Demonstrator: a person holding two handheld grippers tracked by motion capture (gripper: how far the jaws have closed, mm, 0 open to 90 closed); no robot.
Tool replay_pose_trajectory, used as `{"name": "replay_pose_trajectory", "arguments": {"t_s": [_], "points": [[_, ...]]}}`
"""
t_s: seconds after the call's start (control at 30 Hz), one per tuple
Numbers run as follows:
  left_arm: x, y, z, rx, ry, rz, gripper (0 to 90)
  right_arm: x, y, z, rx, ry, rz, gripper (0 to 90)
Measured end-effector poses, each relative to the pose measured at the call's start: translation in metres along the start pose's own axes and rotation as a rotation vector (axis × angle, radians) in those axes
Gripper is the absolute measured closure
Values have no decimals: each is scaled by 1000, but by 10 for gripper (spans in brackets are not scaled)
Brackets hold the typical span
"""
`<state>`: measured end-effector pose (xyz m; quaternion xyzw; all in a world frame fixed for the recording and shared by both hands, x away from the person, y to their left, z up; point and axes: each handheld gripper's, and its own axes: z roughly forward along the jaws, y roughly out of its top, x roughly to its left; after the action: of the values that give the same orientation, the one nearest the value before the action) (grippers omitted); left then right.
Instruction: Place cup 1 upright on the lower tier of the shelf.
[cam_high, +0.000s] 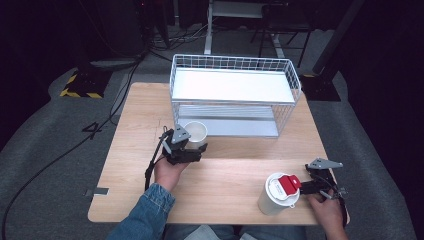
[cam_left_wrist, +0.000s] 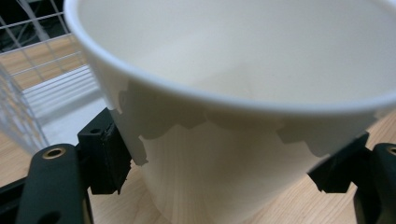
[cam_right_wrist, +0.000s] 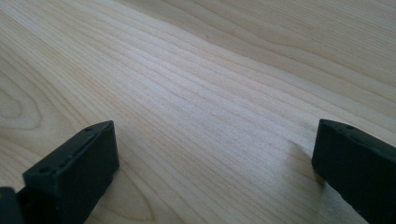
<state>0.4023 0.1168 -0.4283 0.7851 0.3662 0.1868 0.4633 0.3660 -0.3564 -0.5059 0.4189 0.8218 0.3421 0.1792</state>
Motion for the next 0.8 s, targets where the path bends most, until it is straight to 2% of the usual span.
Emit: {"name": "replay_pose_trajectory", "arguments": {"t_s": [0.1,0.23,0.5,0.8], "points": [[-1,6,4,-5,-2,16,220,0,0,0,0,0,0,7],[-2,14,11,-18,-15,12,220,0,0,0,0,0,0,7],[-4,25,29,-38,-34,-20,220,0,0,0,0,0,0,7],[-11,33,47,-49,4,-7,220,0,0,0,0,-1,-1,7]]}}
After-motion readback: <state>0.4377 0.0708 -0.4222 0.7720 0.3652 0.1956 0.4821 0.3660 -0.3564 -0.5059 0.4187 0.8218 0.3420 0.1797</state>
